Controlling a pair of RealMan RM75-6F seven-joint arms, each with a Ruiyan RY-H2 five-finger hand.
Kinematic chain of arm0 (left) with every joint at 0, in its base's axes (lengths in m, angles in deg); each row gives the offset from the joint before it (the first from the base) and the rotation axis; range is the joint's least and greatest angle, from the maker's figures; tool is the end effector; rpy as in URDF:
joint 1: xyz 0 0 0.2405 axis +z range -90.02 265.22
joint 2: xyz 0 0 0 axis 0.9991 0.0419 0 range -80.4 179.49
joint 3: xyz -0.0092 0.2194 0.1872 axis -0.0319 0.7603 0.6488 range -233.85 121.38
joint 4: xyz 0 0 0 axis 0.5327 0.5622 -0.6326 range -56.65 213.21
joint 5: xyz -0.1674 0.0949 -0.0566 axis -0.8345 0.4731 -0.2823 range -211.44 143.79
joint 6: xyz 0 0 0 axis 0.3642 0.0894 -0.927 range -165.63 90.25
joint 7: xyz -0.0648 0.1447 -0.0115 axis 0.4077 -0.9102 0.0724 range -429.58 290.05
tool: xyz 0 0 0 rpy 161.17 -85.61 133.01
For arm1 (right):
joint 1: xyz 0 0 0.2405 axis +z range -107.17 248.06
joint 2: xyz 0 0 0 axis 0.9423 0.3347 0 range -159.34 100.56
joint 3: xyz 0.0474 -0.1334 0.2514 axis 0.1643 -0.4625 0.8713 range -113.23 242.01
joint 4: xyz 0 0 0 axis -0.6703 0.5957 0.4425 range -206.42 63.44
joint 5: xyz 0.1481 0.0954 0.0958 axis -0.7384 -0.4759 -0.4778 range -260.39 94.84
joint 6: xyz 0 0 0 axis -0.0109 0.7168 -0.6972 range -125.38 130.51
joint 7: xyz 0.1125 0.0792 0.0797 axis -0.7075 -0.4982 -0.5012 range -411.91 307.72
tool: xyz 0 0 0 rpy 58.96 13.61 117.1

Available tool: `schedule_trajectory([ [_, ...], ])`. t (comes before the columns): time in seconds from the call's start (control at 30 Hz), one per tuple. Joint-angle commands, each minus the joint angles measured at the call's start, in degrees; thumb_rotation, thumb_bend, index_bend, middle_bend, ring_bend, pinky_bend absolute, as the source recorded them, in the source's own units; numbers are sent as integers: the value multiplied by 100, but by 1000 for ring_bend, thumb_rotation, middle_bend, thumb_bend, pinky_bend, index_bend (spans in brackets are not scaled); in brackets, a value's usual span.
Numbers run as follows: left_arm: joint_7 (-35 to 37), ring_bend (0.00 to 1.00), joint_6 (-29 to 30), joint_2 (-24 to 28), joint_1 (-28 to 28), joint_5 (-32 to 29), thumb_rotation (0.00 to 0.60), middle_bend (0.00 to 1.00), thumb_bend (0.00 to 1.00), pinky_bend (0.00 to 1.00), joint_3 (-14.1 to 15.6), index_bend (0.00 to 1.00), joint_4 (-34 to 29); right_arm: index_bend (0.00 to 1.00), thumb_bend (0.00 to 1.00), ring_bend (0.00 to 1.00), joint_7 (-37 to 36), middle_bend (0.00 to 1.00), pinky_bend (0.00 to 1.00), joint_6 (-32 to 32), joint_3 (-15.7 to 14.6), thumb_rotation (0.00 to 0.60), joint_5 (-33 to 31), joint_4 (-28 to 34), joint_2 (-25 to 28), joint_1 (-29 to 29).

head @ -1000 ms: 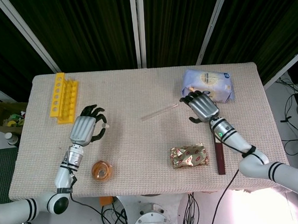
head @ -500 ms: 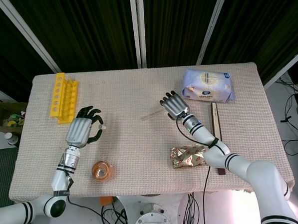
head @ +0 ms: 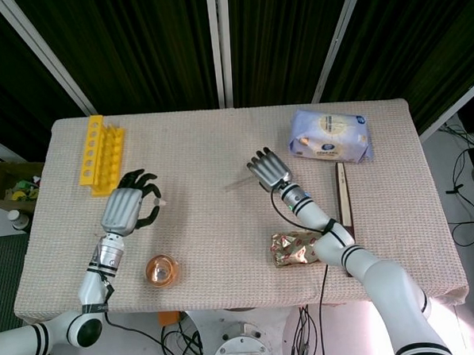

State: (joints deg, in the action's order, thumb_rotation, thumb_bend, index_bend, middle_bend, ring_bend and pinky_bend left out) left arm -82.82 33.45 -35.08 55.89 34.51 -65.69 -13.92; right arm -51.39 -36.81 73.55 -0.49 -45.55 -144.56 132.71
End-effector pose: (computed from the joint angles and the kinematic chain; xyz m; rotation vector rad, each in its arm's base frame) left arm -0.2070 0.3390 0.0453 -1.5584 -1.0246 -1.1103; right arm -0.1189 -0.4823 -0.1096 2.0646 -0.5012 0.7266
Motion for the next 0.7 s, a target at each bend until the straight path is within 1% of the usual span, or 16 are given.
schedule_trajectory([
  [0.03,-7,105,6,9,20,8,600,213,397,133,-3,594,-17,443,338,236,-102,402,286,-40,-26,600,31,-134,-82,35],
  [0.47,-33,105,-23,21,101,24,600,206,397,133,-28,594,-31,507,382,278,-261,454,314,-20,-92,600,70,-483,-271,105],
  [0.7,7,105,-53,35,138,54,600,204,397,133,-30,594,-26,508,385,279,-259,456,317,-11,-127,600,96,-569,-348,146],
])
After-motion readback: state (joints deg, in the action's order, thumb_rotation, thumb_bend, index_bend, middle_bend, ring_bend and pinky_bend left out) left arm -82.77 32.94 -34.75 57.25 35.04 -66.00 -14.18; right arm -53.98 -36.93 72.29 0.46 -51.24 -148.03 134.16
